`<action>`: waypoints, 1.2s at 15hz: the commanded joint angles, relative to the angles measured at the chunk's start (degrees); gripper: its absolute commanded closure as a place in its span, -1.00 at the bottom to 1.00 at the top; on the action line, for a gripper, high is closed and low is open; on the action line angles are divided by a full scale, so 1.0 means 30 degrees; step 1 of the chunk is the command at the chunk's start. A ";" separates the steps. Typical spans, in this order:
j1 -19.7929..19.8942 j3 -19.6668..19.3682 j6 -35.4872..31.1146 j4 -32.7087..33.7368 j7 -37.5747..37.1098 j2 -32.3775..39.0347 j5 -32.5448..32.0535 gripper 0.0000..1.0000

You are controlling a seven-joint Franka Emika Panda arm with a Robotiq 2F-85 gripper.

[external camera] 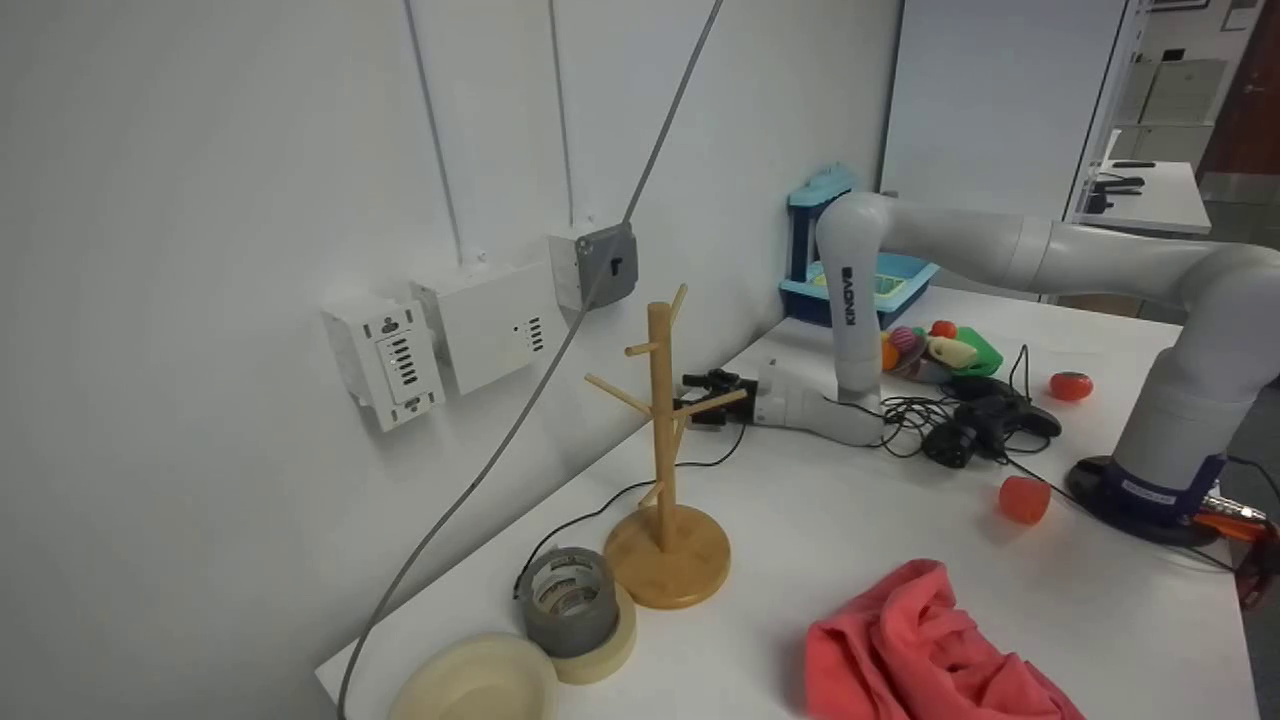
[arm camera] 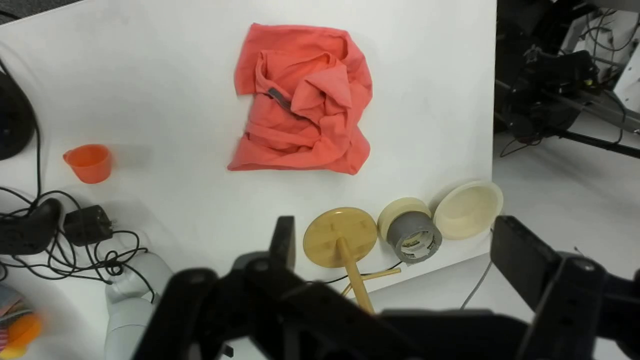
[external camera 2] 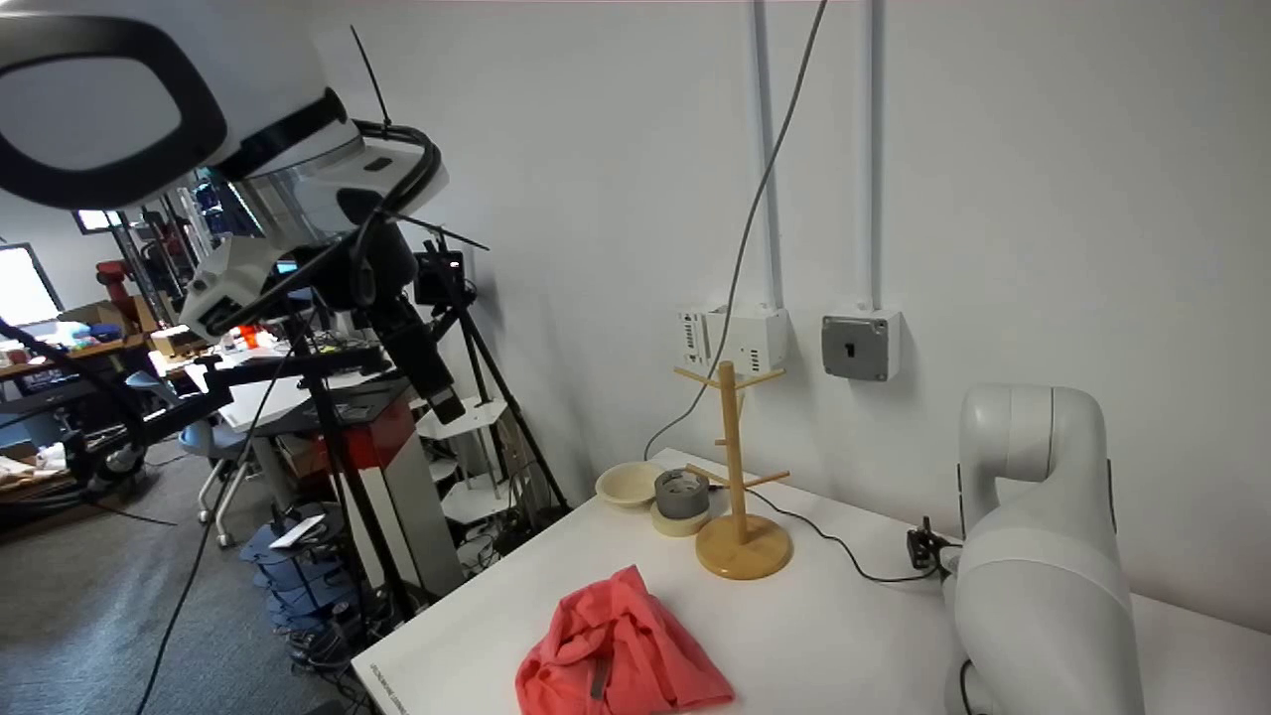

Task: Unfold the cloth and move it to the left

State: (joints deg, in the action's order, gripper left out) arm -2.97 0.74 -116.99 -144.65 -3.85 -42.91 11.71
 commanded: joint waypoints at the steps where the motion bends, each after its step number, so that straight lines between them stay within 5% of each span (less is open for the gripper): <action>1: 0.0076 0.0051 0.0045 0.0036 0.0043 0.0010 0.0042 -1.00; 11: 0.0016 0.1096 -0.1898 -0.1901 -0.0118 0.2532 -0.0683 -1.00; 18: 0.0084 0.1331 -0.5643 -0.2863 0.0366 0.7774 -0.1657 -1.00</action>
State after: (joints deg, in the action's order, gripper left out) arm -2.97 5.04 -129.66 -154.17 -3.74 -27.16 8.93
